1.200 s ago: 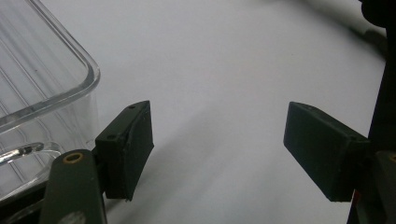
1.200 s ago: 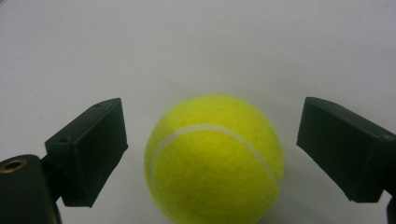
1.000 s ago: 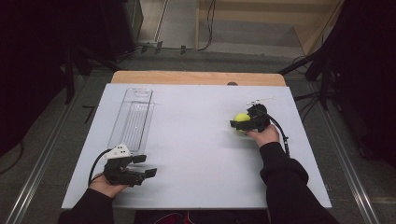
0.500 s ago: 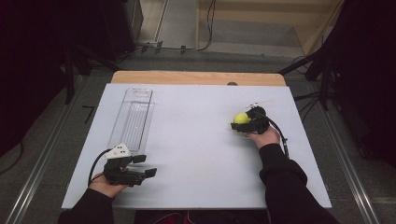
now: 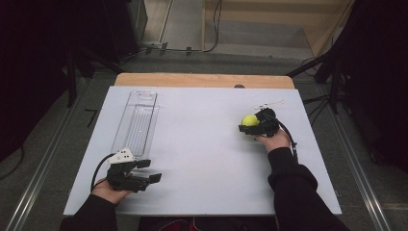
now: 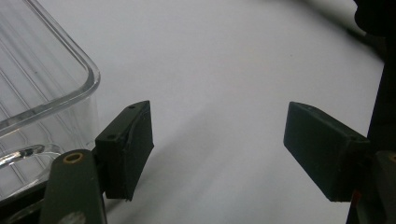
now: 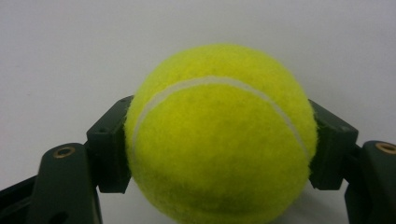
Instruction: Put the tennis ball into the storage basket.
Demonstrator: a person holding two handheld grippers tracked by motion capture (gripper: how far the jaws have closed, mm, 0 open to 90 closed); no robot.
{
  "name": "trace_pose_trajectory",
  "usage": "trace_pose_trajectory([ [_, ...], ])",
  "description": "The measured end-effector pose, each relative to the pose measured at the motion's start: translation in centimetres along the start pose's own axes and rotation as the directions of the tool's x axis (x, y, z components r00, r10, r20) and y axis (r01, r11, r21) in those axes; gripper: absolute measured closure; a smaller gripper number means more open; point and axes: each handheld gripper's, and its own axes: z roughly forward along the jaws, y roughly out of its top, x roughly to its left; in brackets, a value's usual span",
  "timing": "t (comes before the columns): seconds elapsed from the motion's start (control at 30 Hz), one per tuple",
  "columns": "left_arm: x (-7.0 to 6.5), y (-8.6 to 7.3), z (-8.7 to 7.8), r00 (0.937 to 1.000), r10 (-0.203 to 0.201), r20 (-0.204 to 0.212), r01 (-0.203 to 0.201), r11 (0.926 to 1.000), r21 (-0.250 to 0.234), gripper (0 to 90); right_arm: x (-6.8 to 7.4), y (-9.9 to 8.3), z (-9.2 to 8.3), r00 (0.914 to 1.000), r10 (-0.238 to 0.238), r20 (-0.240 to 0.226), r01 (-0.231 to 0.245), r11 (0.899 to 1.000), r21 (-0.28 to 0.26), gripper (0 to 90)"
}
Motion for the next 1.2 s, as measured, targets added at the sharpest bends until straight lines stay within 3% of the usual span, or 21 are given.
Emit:
trace_pose_trajectory([
  [0.6,0.0,0.0,0.1,1.0,-0.002,0.0,0.002,1.0,0.001,24.4,1.7,2.2,-4.1,0.9982,-0.045,-0.04,0.043,0.997,-0.063,23.1],
  [0.93,0.0,0.0,0.1,1.0,-0.002,-0.001,0.002,1.0,0.003,24.4,1.8,2.3,-4.2,0.9979,-0.047,-0.045,0.044,0.998,-0.048,23.1],
  [1.2,0.0,0.0,0.1,1.0,-0.004,0.0,0.004,1.0,0.002,24.4,2.8,2.4,-4.1,0.9956,-0.07,-0.062,0.068,0.997,-0.046,23.1],
])
